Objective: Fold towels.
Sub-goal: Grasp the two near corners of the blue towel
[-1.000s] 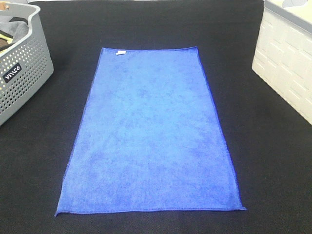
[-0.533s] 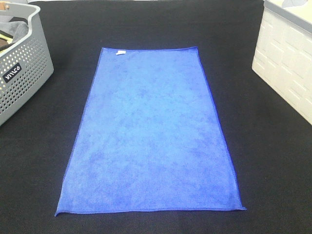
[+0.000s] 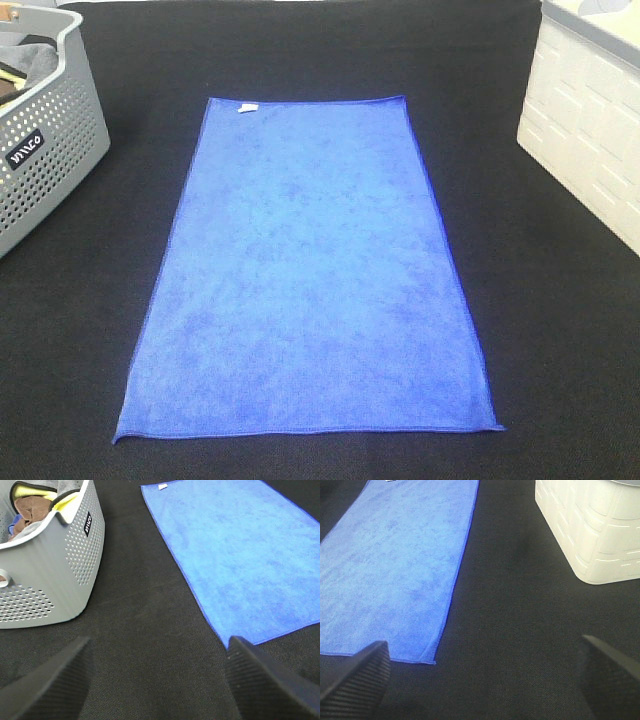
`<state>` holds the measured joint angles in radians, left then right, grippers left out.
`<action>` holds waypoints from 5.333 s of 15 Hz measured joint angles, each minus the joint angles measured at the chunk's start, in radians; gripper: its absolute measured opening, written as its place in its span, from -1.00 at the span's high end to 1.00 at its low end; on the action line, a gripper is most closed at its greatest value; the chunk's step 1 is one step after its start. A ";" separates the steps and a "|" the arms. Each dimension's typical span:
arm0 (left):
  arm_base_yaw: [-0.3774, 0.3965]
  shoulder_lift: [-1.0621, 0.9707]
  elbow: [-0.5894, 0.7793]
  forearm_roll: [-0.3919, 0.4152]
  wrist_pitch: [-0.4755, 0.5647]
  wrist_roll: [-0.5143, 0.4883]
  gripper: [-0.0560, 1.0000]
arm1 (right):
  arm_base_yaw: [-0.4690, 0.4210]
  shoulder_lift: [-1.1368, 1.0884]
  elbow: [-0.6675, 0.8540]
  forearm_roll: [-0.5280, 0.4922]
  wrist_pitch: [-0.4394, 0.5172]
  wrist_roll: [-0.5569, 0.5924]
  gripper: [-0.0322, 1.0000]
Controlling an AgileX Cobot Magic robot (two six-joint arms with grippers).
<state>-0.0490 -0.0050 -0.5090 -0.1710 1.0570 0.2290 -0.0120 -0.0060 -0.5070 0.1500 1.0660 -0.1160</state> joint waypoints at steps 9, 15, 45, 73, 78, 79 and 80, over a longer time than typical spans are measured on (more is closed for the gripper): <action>0.000 0.000 0.000 0.000 0.000 0.000 -0.45 | 0.000 0.000 0.000 0.000 0.000 0.000 -0.87; 0.000 0.000 0.000 0.000 0.000 0.000 -0.45 | 0.000 0.000 0.000 0.000 0.000 0.000 -0.87; 0.000 0.363 0.105 -0.169 -0.436 -0.229 -0.45 | 0.000 0.593 -0.015 0.127 -0.180 0.097 -0.87; -0.149 1.945 -0.088 -1.549 -0.459 1.131 0.03 | 0.004 1.885 -0.082 1.022 -0.376 -0.886 -0.09; -0.152 1.953 -0.095 -1.539 -0.477 1.131 0.41 | 0.150 1.902 -0.137 1.032 -0.457 -0.784 0.16; -0.152 1.954 -0.095 -1.534 -0.477 1.129 0.61 | 0.152 1.902 -0.137 1.018 -0.478 -0.733 0.38; -0.152 1.955 -0.095 -1.516 -0.477 1.124 0.82 | 0.152 1.905 -0.137 0.996 -0.499 -0.689 0.69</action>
<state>-0.2010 1.9500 -0.6040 -1.6870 0.5800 1.3530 0.1400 1.8990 -0.6440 1.1460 0.5670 -0.8050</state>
